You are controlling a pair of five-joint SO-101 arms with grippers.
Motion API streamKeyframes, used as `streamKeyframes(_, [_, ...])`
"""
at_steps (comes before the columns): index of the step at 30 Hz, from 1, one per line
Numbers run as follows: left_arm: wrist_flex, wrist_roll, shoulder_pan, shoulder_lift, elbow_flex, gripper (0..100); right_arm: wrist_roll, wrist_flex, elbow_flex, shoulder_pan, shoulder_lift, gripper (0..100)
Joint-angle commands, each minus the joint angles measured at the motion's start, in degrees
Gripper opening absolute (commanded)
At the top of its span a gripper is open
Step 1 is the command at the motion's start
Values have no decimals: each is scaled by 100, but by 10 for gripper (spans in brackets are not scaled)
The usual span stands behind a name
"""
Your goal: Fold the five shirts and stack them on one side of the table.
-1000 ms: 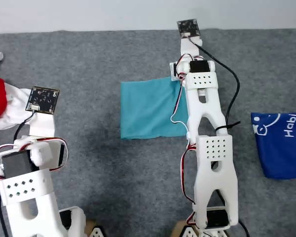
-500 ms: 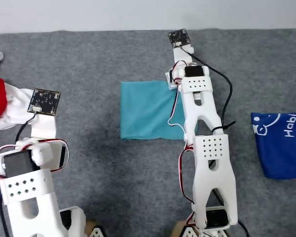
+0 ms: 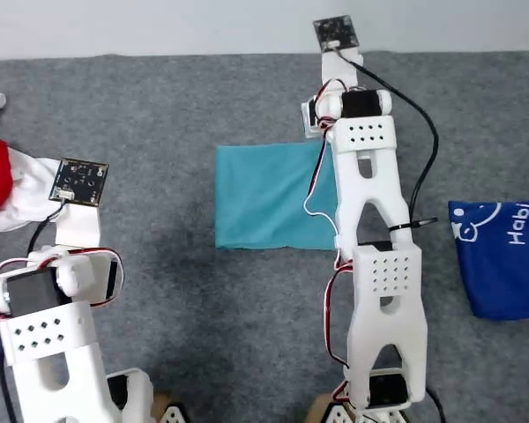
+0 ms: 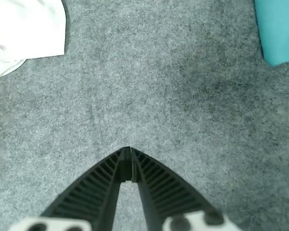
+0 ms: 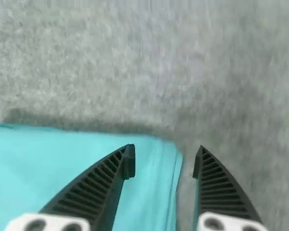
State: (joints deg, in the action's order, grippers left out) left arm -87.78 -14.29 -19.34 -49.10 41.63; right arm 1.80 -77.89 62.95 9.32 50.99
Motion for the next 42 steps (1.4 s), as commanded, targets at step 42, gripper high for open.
streamKeyframes(42, [79, -44, -9, -114, -66, 3, -1653, -1771, 466, 462, 1508, 9])
